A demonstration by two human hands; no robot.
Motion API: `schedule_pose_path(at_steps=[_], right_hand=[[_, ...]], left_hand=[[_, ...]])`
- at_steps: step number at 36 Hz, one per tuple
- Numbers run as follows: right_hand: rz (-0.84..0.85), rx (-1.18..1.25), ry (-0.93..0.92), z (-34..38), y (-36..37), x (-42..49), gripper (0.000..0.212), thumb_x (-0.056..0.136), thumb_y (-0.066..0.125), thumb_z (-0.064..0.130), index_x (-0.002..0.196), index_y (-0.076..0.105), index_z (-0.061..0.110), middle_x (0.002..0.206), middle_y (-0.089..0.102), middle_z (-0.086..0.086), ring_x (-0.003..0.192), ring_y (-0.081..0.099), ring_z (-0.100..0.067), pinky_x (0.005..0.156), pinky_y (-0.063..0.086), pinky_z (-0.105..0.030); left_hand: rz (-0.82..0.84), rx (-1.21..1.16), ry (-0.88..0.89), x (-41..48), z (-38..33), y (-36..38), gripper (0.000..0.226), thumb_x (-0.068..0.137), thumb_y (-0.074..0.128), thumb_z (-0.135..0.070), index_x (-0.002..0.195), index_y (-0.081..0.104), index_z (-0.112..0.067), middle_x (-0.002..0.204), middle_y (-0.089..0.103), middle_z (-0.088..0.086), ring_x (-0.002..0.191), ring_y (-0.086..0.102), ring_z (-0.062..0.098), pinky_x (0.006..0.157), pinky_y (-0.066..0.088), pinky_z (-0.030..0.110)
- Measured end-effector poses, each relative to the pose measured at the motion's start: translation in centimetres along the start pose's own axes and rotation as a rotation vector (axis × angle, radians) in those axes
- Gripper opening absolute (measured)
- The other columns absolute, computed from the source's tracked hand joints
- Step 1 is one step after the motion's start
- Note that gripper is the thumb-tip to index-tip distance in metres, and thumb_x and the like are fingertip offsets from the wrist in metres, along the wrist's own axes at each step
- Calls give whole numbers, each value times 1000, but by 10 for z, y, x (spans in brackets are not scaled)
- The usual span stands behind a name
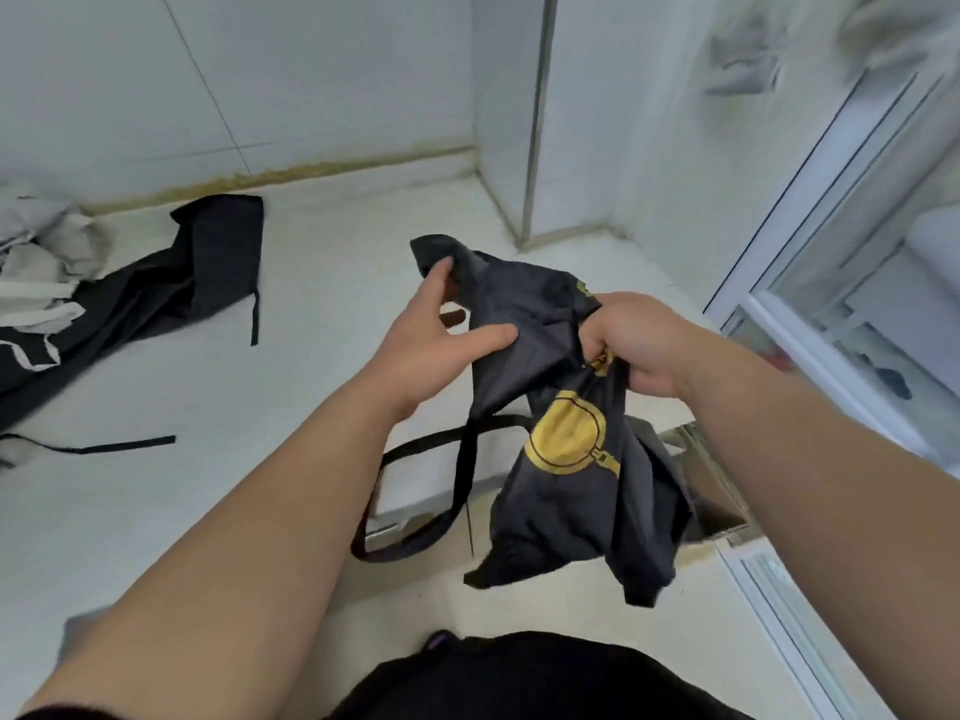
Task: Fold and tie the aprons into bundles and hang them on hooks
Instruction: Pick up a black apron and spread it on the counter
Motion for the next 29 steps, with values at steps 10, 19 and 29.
schedule_pose_path(at_steps=[10,19,29], right_hand=[[-69,-25,-57,-50,-86,-60,18,73,47,-10,78,54,6,86,53,-12,81,53,-28,75,45,-38],[-330,-727,-420,-75,-86,-108,31,90,59,28,70,39,16,67,40,5,67,40,-18,51,24,-27],[487,-344,-216,-119,-12,-156,11,92,55,30,102,59,30,104,66,1,99,60,-19,94,45,-37]], left_hand=[[341,-112,-199,-88,6,121,12,95,56,-14,93,68,-13,85,67,8,72,64,14,67,55,23],[261,-430,-150,-156,-3,145,25,97,48,-8,77,62,-14,63,64,-3,57,60,9,57,50,18],[-120,-481,-94,-193,-10,118,16,99,51,-20,94,59,-6,66,66,-1,57,61,7,55,50,19]])
Point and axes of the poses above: each hand's wrist, its own x-axis towards the middle knuckle, its own y-axis out of the palm, z = x × y, the point moved 6 cm from there along x, towards the middle knuckle
